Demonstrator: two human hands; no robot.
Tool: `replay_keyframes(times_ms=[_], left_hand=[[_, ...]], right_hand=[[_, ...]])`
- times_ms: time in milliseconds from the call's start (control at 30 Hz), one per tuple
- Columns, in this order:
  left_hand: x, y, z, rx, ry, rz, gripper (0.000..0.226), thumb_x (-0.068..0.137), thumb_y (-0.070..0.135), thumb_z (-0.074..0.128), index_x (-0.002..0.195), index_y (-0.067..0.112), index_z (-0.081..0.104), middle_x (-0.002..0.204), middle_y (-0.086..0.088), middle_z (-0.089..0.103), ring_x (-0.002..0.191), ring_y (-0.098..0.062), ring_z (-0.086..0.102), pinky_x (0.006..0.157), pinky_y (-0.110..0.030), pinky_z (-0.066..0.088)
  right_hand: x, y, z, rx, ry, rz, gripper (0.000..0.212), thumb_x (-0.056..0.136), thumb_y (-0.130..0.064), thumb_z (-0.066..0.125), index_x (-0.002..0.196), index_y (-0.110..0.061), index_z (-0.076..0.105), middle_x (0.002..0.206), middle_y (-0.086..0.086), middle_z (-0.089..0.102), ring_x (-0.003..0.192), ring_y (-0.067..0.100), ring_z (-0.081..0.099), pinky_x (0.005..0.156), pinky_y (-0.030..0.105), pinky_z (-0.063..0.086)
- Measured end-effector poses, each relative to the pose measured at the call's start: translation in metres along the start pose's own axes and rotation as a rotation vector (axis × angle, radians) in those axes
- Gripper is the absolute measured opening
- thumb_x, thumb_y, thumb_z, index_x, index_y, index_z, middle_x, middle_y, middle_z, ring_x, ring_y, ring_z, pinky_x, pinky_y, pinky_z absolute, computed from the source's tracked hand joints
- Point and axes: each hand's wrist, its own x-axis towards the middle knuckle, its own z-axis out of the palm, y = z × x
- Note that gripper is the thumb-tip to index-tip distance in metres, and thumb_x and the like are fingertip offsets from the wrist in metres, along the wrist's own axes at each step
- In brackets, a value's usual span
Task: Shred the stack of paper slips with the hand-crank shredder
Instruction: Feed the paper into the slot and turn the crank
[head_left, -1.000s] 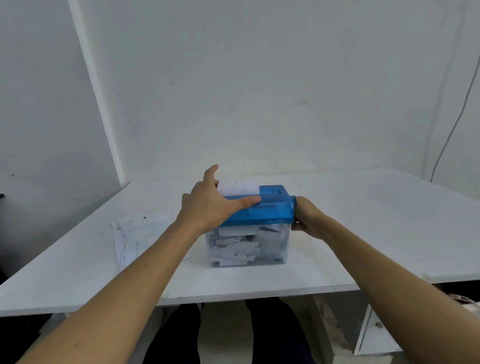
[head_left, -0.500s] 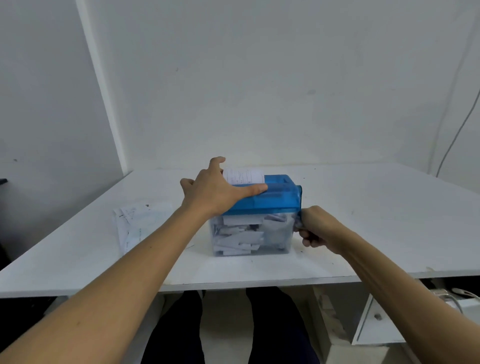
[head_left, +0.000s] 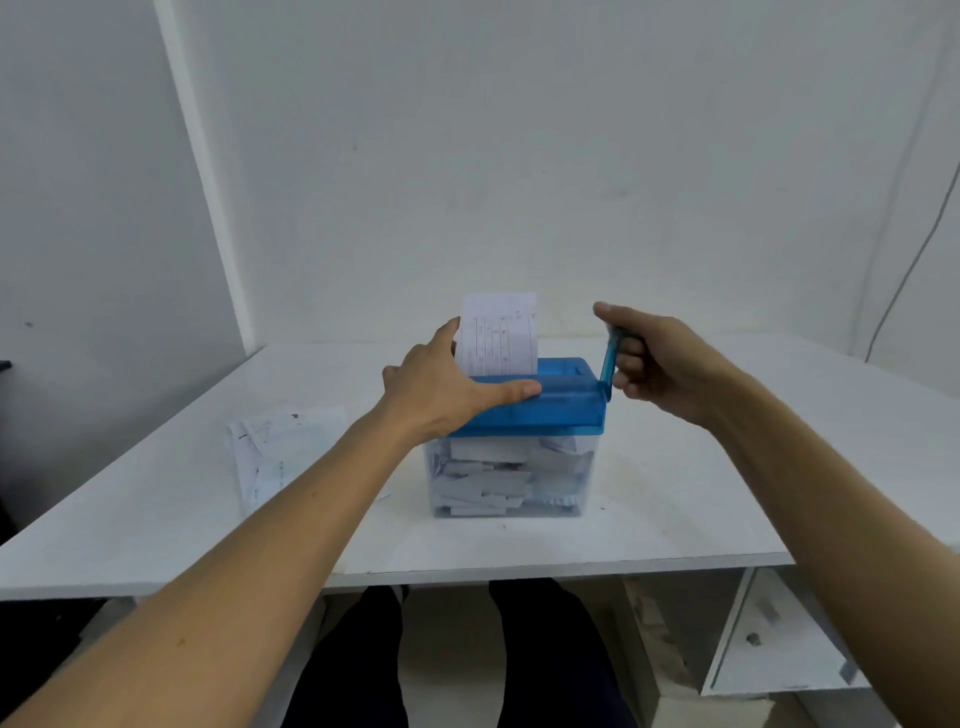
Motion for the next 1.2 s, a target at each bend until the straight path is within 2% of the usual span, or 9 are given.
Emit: replay_keyframes(times_ms=[167,333,467,567,667,800,967,1100,1200], left_hand=[[0.000,0.000,0.000,-0.041,-0.001,-0.025,0.127,0.038,0.099,0.058,0.143,0.029,0.040,0.141,0.010,0.055,0.125,-0.021,0.053,0.108,-0.052,0.043],[0.000,0.000,-0.001,-0.018,-0.029,0.019,0.111,0.048,0.096,0.059,0.137,0.030,0.049,0.137,0.007,0.059,0.120,-0.020,0.055,0.102,-0.049,0.049],[-0.002,-0.001,-0.002,-0.042,-0.057,0.053,0.104,0.051,0.092,0.059,0.137,0.034,0.052,0.135,0.007,0.061,0.118,-0.020,0.056,0.099,-0.046,0.051],[-0.002,-0.002,0.000,-0.074,-0.051,0.056,0.101,0.053,0.091,0.061,0.137,0.035,0.053,0.135,0.009,0.061,0.119,-0.017,0.057,0.100,-0.044,0.052],[-0.001,-0.005,0.002,-0.101,-0.045,0.037,0.105,0.049,0.096,0.062,0.136,0.037,0.053,0.132,0.013,0.062,0.116,-0.014,0.058,0.098,-0.040,0.054],[-0.002,-0.003,0.000,-0.058,-0.032,0.029,0.103,0.048,0.099,0.058,0.133,0.041,0.054,0.129,0.015,0.062,0.113,-0.014,0.058,0.098,-0.042,0.052],[-0.001,0.002,-0.003,-0.015,-0.071,0.018,0.100,0.050,0.095,0.059,0.135,0.043,0.050,0.133,0.015,0.061,0.118,-0.017,0.056,0.103,-0.048,0.046],[0.001,0.003,-0.004,-0.006,-0.095,0.001,0.100,0.051,0.094,0.059,0.136,0.042,0.050,0.136,0.013,0.059,0.119,-0.020,0.055,0.105,-0.051,0.044],[0.003,0.002,-0.003,-0.032,-0.100,-0.009,0.108,0.045,0.097,0.059,0.137,0.041,0.050,0.136,0.012,0.060,0.120,-0.021,0.055,0.106,-0.051,0.044]], right_hand=[[0.043,0.018,0.011,-0.279,0.229,-0.076,0.041,0.089,-0.052,0.067,0.080,-0.013,0.058,0.069,0.001,0.054,0.062,0.015,0.053,0.060,0.030,0.052],[0.063,0.044,0.018,-0.241,0.208,-0.030,0.030,0.094,-0.039,0.068,0.090,-0.011,0.057,0.089,0.011,0.065,0.078,0.020,0.064,0.067,0.033,0.060],[0.057,0.074,0.019,-0.270,0.192,0.031,0.024,0.102,-0.025,0.056,0.086,-0.008,0.059,0.090,0.020,0.066,0.083,0.026,0.063,0.089,0.049,0.058],[0.047,0.091,0.020,-0.348,0.225,0.050,0.024,0.104,-0.013,0.046,0.085,-0.011,0.061,0.083,0.013,0.066,0.073,0.020,0.060,0.069,0.036,0.056],[0.033,0.102,0.020,-0.382,0.217,0.042,0.031,0.104,-0.022,0.048,0.079,-0.008,0.061,0.067,0.004,0.060,0.058,0.014,0.052,0.056,0.027,0.047],[0.010,0.105,0.014,-0.456,0.168,0.025,0.051,0.105,-0.040,0.042,0.083,-0.001,0.066,0.060,0.005,0.065,0.050,0.012,0.056,0.054,0.026,0.048],[-0.027,0.085,0.000,-0.448,0.000,-0.048,0.053,0.106,-0.036,0.037,0.090,0.006,0.065,0.065,0.011,0.069,0.054,0.020,0.060,0.057,0.031,0.048],[-0.044,0.059,-0.013,-0.206,-0.120,-0.201,0.046,0.093,-0.043,0.049,0.080,0.000,0.061,0.064,0.010,0.059,0.055,0.023,0.056,0.056,0.032,0.050],[-0.040,0.053,-0.020,-0.252,-0.214,-0.284,0.043,0.093,-0.041,0.064,0.068,-0.006,0.060,0.062,0.007,0.056,0.056,0.022,0.055,0.056,0.030,0.050]])
